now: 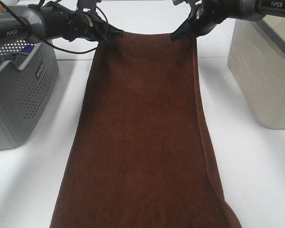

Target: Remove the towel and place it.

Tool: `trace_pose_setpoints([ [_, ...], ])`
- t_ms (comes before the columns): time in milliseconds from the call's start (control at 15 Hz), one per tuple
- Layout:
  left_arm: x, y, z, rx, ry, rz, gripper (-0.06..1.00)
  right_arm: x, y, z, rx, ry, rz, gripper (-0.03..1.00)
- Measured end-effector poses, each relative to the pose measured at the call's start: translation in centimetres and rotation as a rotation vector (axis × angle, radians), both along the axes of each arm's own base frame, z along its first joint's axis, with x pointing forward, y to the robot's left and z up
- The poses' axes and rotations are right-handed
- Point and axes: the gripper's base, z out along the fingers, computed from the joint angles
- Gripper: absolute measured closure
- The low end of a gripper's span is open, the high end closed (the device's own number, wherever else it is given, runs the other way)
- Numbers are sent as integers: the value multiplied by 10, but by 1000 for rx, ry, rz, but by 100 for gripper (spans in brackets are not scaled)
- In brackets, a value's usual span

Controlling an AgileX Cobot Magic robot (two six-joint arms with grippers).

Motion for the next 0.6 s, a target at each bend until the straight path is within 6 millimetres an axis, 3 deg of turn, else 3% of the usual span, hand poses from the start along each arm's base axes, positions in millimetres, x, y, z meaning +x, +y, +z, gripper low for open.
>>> trace_pose_setpoints([
  [133, 6, 3, -8, -23, -62, -19, 93, 6, -5, -13, 14, -18, 14, 97],
  [333, 15, 13, -40, -36, -81, -18, 93, 14, -11, -46, 8, 14, 6, 97],
  [600, 20, 13, -58, -41, -92, -21, 92, 20, -16, -62, 14, 15, 5, 94],
])
